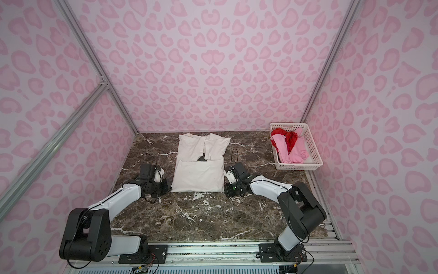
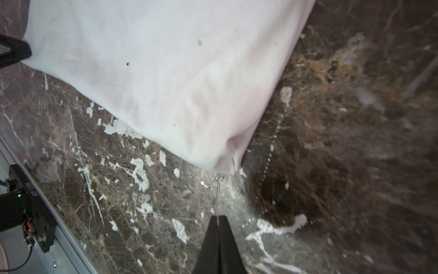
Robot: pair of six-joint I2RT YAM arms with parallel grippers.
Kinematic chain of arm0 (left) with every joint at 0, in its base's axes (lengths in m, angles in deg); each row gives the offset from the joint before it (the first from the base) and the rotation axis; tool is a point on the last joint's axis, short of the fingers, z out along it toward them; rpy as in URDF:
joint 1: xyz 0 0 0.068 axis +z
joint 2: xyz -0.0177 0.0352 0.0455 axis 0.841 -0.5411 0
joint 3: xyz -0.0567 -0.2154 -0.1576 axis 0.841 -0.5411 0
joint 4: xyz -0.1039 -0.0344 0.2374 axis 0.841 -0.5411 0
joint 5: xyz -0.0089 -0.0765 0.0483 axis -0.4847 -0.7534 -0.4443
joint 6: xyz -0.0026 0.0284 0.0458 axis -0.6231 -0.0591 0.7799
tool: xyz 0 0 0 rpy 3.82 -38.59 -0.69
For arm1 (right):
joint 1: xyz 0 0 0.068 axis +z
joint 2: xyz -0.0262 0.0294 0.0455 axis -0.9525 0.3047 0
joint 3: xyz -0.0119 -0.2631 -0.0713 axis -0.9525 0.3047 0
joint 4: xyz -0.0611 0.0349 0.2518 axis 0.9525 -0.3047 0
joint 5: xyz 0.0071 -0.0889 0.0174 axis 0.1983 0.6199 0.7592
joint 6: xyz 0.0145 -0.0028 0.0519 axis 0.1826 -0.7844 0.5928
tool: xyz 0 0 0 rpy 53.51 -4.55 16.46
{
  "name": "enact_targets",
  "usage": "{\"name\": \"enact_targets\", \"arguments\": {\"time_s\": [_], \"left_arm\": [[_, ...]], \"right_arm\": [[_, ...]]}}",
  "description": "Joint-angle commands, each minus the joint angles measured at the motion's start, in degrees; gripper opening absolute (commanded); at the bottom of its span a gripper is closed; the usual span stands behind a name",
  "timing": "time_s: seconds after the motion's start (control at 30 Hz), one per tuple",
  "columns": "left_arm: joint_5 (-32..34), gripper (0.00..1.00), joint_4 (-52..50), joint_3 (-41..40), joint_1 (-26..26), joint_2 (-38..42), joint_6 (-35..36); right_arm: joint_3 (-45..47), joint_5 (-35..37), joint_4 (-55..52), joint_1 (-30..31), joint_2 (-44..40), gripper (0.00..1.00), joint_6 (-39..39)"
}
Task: Fold and stack t-shirts
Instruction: Fold the T-shirt.
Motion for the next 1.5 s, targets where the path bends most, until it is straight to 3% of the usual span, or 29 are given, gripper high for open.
{"name": "enact_targets", "arguments": {"time_s": [0.0,0.13,0.17,0.27,0.3,0.37,0.57,0.73,0.8,0.87,1.23,1.47], "left_arm": [[-1.3,0.04,-4.4,-0.1,-0.2,4.8,-1.0],[-0.6,0.04,-7.7,0.6,-0.4,10.1,-1.3],[-0.4,0.04,-8.2,0.8,-0.4,10.9,-1.3],[-0.6,0.04,-8.4,0.9,-0.4,10.7,-1.2],[-0.8,0.04,-8.2,0.8,-0.6,10.3,-1.2],[-1.0,0.04,-7.8,0.6,-0.8,9.8,-1.2],[-0.9,0.04,-6.9,0.3,-0.9,8.6,-1.1],[-0.8,0.04,-6.5,0.1,-0.9,8.1,-1.1],[-0.9,0.04,-6.6,0.2,-0.9,7.9,-0.9],[-0.9,0.04,-6.6,0.1,-0.9,8.0,-1.0],[-1.4,0.04,-10.9,3.7,-1.1,13.7,-2.0],[1.9,0.04,-7.9,10.8,-1.0,8.7,-2.5]], "right_arm": [[0.6,0.6,-2.6,0.5,-2.8,0.00,-0.2],[1.1,0.9,-3.2,0.6,-5.0,0.00,0.1],[1.1,0.7,-2.8,0.5,-4.8,0.05,0.0],[1.2,-2.2,0.6,0.0,-2.4,0.41,-0.9],[1.2,-3.8,2.2,-0.2,-1.1,0.47,-1.0],[1.0,-6.2,4.8,-0.4,1.5,0.52,-1.0],[-0.1,-8.3,9.1,-0.5,8.2,0.54,-0.6],[-1.3,-8.8,10.0,-0.5,10.7,0.50,-0.6],[-1.5,-8.2,9.3,-0.5,10.7,0.31,-0.9],[-1.3,-6.6,8.4,-0.5,10.0,0.02,-1.0],[-5.8,-3.2,-4.3,-0.4,-3.5,0.00,-3.6],[-17.9,-3.2,-6.5,-1.8,-0.3,0.00,-6.1]]}}
